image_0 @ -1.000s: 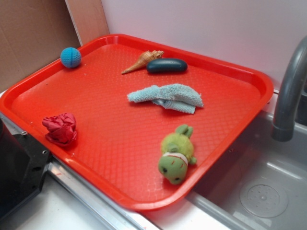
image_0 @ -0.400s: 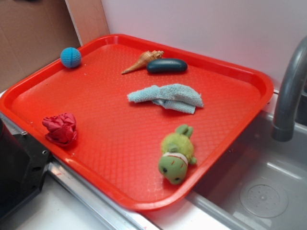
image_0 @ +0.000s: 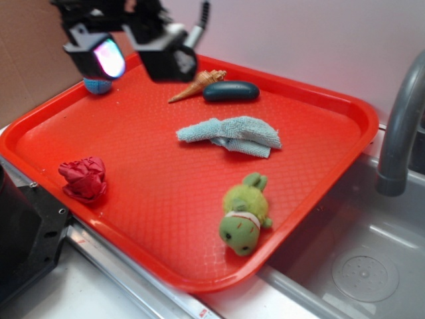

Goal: Grab the green animal.

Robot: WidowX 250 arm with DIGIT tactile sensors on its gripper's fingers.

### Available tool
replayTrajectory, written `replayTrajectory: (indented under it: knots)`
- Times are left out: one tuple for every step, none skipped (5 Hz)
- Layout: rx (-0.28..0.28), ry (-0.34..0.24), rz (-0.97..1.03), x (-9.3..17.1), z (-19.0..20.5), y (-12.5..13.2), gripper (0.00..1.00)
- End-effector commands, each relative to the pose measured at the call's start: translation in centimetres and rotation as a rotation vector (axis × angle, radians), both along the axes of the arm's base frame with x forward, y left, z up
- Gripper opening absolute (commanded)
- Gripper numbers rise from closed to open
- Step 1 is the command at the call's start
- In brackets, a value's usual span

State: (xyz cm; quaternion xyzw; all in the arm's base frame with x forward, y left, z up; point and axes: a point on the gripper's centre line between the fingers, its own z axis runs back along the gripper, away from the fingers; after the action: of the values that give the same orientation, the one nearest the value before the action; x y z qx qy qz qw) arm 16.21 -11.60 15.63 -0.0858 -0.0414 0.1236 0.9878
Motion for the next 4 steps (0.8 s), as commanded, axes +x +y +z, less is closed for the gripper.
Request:
replayTrajectory:
  knots:
    - [-0.004, -0.046, -0.103, 1.6, 0.0, -1.0, 1.0]
    - [-0.004, -0.046, -0.103, 1.6, 0.0, -1.0, 1.0]
    - [-0.004, -0.046, -0.103, 1.6, 0.0, -1.0, 1.0]
    - [-0.034, 0.054, -0.113, 2.8, -3.9, -3.2, 1.0]
